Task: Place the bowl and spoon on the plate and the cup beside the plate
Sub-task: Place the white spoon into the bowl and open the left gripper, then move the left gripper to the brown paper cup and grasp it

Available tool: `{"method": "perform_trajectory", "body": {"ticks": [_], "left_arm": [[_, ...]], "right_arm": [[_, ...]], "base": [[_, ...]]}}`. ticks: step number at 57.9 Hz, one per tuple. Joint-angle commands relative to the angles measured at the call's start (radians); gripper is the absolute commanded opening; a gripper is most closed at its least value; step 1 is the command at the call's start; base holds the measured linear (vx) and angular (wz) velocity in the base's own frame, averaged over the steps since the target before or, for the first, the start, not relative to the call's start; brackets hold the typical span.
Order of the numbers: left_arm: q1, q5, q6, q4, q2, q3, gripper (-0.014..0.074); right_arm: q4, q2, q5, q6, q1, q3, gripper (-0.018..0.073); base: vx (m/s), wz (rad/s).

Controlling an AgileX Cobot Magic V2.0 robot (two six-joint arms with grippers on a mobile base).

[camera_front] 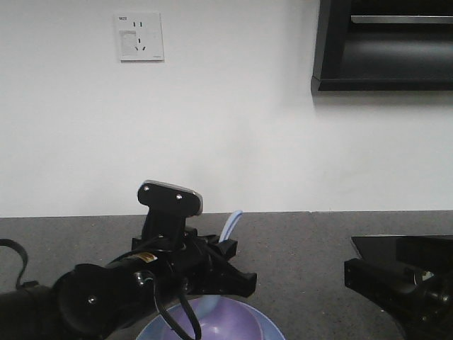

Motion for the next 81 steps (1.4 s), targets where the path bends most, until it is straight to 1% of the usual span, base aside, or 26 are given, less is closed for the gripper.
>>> {"method": "perform_trajectory", "body": {"ticks": [1, 8, 12, 16, 20, 28, 32, 36, 38, 41, 46, 51, 54, 56, 62, 67, 71, 73, 75, 77, 78, 79, 80, 81], "left_arm": [[-0.005, -0.047, 0.001, 0.006, -0.010, -0.027, 0.0004], [-0.005, -0.046, 0.001, 0.006, 0.031, -0.027, 0.0021], [-0.005, -0.042, 0.001, 0.006, 0.045, -0.027, 0.0055], [-0.005, -0.035, 0.001, 0.006, 0.046, -0.027, 0.0113], [-0.004, -0.030, 0.001, 0.006, 0.045, -0.027, 0.0198], [-0.004, -0.023, 0.001, 0.005, 0.045, -0.027, 0.0427], [-0.004, -0.014, -0.001, 0.005, 0.042, -0.027, 0.0525], [-0.004, -0.008, -0.001, 0.004, 0.028, -0.027, 0.0594], [-0.004, -0.009, -0.001, 0.005, 0.014, -0.027, 0.0614], [-0.001, -0.016, 0.001, 0.005, -0.011, -0.027, 0.0622], [0.015, -0.014, 0.012, 0.006, -0.065, -0.027, 0.0602], [0.054, 0.036, 0.017, 0.006, -0.129, -0.027, 0.0561], [0.089, 0.091, 0.018, 0.006, -0.170, -0.027, 0.0540], [0.124, 0.144, 0.018, 0.006, -0.205, -0.027, 0.0528], [0.218, 0.229, 0.017, 0.010, -0.281, -0.027, 0.0504], [0.304, 0.257, 0.009, 0.074, -0.344, -0.027, 0.0498], [0.370, 0.297, -0.049, 0.174, -0.387, -0.027, 0.0498], [0.410, 0.333, -0.103, 0.253, -0.410, -0.027, 0.0498], [0.437, 0.362, -0.170, 0.314, -0.426, -0.027, 0.0498], [0.477, 0.408, -0.250, 0.421, -0.447, -0.027, 0.0498], [0.490, 0.425, -0.304, 0.460, -0.454, -0.027, 0.0498], [0.510, 0.450, -0.361, 0.521, -0.465, -0.027, 0.0498], [0.522, 0.467, -0.401, 0.564, -0.472, -0.027, 0.0498], [0.540, 0.495, -0.462, 0.632, -0.482, -0.027, 0.0498]], "right_arm": [[0.010, -0.008, -0.078, -0.003, -0.003, -0.029, 0.0532], [0.008, -0.008, -0.078, -0.007, -0.003, -0.029, 0.0532], [0.005, -0.008, -0.078, -0.007, -0.003, -0.029, 0.0532], [0.003, -0.008, -0.078, -0.007, -0.003, -0.029, 0.0532], [0.002, -0.008, -0.078, -0.007, -0.003, -0.029, 0.0532], [0.002, -0.008, -0.075, -0.007, -0.003, -0.029, 0.0532], [0.002, -0.008, -0.075, -0.007, -0.003, -0.029, 0.0532], [0.002, -0.008, -0.075, -0.010, -0.003, -0.029, 0.0532], [0.002, -0.008, -0.075, -0.010, -0.003, -0.029, 0.0532], [0.002, -0.008, -0.073, -0.010, -0.003, -0.029, 0.0532], [0.002, -0.008, -0.075, -0.011, -0.003, -0.029, 0.0532], [0.002, -0.008, -0.076, -0.011, -0.003, -0.029, 0.0532], [0.001, -0.008, -0.074, -0.011, -0.003, -0.029, 0.0532], [0.001, -0.008, -0.073, -0.011, -0.003, -0.029, 0.0532], [0.001, -0.008, -0.073, -0.011, -0.003, -0.029, 0.0532], [0.001, -0.008, -0.073, -0.011, -0.003, -0.029, 0.0532], [0.001, -0.008, -0.072, -0.011, -0.003, -0.029, 0.0532], [0.001, -0.008, -0.072, -0.011, -0.003, -0.029, 0.0532], [0.001, -0.008, -0.071, -0.011, -0.003, -0.029, 0.0532], [0.001, -0.008, -0.070, -0.011, -0.003, -0.029, 0.0532], [0.001, -0.008, -0.068, -0.011, -0.003, -0.029, 0.0532], [0.001, -0.008, -0.068, -0.011, -0.003, -0.029, 0.0532], [0.001, -0.008, -0.067, -0.011, -0.003, -0.029, 0.0532], [0.001, -0.008, -0.066, -0.011, -0.003, -0.029, 0.0532]], "base": [[0.00, 0.00], [0.00, 0.00], [0.00, 0.00], [0.00, 0.00], [0.00, 0.00], [0.00, 0.00], [0.00, 0.00], [0.00, 0.00], [0.00, 0.00], [0.00, 0.00], [0.00, 0.00], [0.00, 0.00], [0.00, 0.00], [0.00, 0.00], [0.00, 0.00], [0.00, 0.00], [0.00, 0.00], [0.00, 0.00], [0.00, 0.00], [0.00, 0.00], [0.00, 0.00], [0.00, 0.00], [0.00, 0.00], [0.00, 0.00]]}}
